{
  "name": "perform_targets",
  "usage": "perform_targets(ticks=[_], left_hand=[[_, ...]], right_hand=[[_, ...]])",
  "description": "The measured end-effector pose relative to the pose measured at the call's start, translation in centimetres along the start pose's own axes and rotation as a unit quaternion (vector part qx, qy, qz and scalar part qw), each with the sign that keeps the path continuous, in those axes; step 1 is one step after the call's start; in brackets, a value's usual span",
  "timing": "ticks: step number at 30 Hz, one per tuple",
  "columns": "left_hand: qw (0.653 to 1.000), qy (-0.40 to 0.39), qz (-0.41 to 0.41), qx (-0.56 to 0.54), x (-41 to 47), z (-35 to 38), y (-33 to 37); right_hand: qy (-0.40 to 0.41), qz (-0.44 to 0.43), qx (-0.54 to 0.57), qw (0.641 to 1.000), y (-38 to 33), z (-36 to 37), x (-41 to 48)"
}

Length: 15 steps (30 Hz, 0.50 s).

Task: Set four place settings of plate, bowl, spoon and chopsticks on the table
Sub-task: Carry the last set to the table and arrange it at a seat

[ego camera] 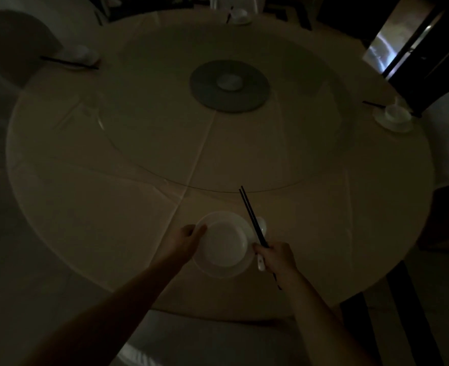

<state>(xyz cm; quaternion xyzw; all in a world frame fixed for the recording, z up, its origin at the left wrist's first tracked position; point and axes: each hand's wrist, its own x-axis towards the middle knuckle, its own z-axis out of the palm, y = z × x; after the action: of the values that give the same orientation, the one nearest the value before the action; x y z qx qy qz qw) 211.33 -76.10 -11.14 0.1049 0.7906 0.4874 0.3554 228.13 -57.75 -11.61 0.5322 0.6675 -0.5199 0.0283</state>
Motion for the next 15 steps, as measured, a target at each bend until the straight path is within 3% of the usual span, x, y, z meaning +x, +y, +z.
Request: perform_targets(ticks=[15], left_hand=[[0.992,0.055,0.027,0.113,1.6,-0.5,-3.4]], right_hand=[[-0.026,0.005,-0.005,1.000,1.1,2.3,2.6]])
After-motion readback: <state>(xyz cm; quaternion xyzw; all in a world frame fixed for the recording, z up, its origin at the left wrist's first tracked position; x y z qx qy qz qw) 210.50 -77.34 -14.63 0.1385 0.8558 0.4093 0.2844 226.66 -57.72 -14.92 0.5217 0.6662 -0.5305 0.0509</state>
